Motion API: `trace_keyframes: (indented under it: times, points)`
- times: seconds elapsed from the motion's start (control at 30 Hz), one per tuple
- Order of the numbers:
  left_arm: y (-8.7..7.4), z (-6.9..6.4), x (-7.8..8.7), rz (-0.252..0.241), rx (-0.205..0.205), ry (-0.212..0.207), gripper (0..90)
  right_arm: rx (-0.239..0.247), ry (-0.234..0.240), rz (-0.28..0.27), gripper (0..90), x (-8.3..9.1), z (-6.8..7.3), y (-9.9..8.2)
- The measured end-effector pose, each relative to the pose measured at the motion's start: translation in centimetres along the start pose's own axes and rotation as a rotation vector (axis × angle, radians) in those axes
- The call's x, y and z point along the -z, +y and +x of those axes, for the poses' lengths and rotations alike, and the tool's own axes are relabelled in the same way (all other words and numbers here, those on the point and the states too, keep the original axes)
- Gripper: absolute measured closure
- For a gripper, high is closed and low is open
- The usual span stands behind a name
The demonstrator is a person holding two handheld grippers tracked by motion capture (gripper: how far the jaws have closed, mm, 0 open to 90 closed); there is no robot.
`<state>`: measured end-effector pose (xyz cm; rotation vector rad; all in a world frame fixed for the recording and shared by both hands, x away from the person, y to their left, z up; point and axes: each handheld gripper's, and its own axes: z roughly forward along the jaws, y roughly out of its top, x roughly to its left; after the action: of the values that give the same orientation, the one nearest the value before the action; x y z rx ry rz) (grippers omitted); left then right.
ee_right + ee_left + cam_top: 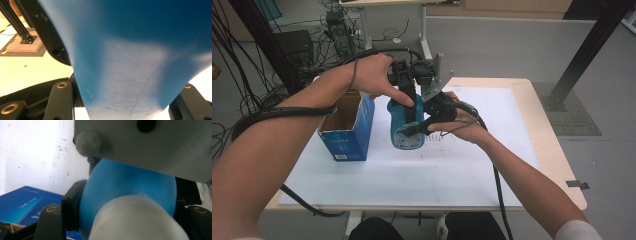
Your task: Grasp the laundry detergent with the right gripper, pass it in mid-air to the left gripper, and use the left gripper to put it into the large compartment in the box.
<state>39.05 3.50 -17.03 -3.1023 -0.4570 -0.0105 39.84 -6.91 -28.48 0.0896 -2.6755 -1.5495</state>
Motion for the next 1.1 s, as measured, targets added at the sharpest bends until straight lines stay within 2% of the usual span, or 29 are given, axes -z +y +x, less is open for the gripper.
trace_keyframes:
  times: [1.1]
  points:
    - [0.15, -0.02, -0.11, 0.011, -0.002, 0.000, 35.1, -0.012, 0.007, -0.005, 43.7, -0.01, -0.02, -0.28]
